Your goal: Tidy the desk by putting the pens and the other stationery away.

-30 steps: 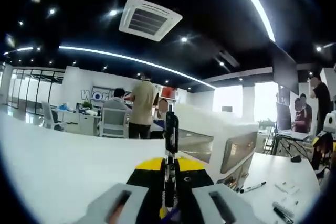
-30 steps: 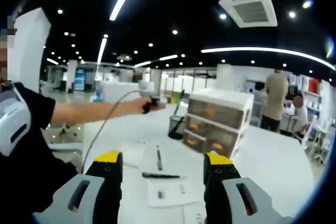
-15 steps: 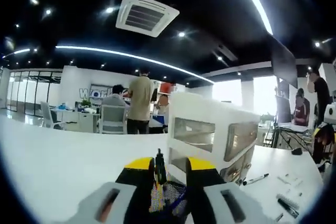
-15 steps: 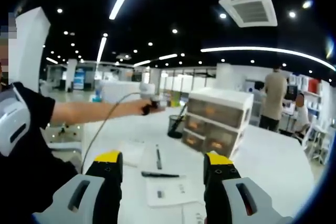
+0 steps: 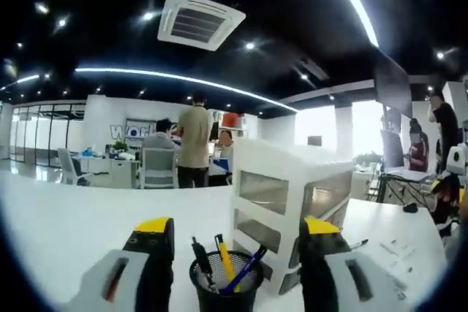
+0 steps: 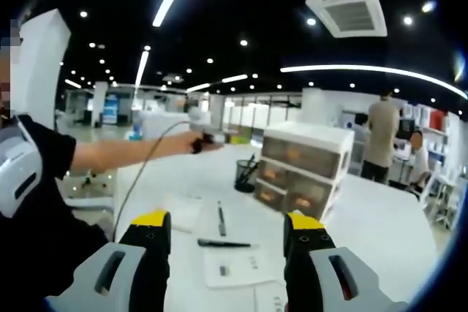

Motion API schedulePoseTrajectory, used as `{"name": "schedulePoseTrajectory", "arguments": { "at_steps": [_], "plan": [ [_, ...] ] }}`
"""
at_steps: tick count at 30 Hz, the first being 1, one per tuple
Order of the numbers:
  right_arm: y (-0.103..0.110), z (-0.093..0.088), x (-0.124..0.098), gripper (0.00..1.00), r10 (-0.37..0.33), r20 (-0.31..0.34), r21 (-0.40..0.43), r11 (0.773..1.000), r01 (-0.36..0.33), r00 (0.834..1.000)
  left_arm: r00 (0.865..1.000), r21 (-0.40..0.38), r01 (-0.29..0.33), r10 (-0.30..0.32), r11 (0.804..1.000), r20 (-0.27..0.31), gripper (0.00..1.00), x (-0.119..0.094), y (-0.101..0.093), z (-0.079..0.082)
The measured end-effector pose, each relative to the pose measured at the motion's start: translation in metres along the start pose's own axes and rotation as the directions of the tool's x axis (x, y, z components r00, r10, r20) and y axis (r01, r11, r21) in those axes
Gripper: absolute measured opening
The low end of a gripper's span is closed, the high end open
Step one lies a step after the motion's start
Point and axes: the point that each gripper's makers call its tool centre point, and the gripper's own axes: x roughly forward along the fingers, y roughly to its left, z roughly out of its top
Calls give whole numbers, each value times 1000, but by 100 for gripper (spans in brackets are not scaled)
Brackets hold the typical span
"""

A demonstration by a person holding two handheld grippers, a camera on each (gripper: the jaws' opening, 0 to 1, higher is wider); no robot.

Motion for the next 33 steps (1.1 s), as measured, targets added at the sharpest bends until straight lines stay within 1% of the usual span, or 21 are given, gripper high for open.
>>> {"name": "schedulePoseTrajectory", "arguments": {
  "at_steps": [1,3,4,6,8,9,10,12,16,18,21,22,27,28,33],
  "plan": [
    [0,0,0,59,0,0,-1,1000,0,1000,1000,-10,10,-10,1000,7,69,-2,-1,4],
    [1,0,0,59,1,1,0,1000,-1,1000,1000,-23,18,-18,1000,7,70,-4,-3,7],
    [1,0,1,59,0,0,0,1000,0,1000,1000,-25,27,-27,999,-5,71,-4,-5,7],
    [1,0,1,59,0,-1,0,1000,0,1000,999,-7,39,-39,999,-19,72,-6,-8,6],
    [1,0,1,59,1,-1,0,1000,-1,1000,998,47,40,-38,998,-48,72,-11,-7,5],
    [1,0,1,59,0,0,0,1000,0,1000,998,54,40,-37,998,-56,73,-12,-7,4],
    [1,0,1,59,0,0,0,1000,0,1000,997,58,43,-40,997,-59,73,-17,-15,3],
    [1,0,2,59,-1,-2,0,1000,1,1000,997,51,50,-46,997,-66,73,-23,-19,3],
    [2,1,2,59,1,-1,-2,1000,-1,1000,996,25,65,-63,998,-59,73,-37,-26,7],
    [3,0,2,59,2,-1,-3,1000,-2,1000,995,34,76,-73,997,-61,73,-47,-42,5],
    [3,0,2,59,3,-1,0,1000,-3,1000,995,39,79,-76,996,-60,73,-55,-45,4],
    [2,0,2,59,2,-3,1,1000,-2,1000,995,24,86,-85,996,-52,73,-53,-38,7],
    [3,1,2,59,2,0,-2,1000,-2,1000,995,8,104,-104,995,-15,72,-67,-43,14],
    [3,1,2,59,2,1,-2,1000,-2,1000,994,12,105,-105,994,-16,70,-68,-44,14],
    [1,0,2,59,0,1,1,1000,0,1000,992,31,125,-124,992,-32,71,-81,-55,11]
  ]
}}
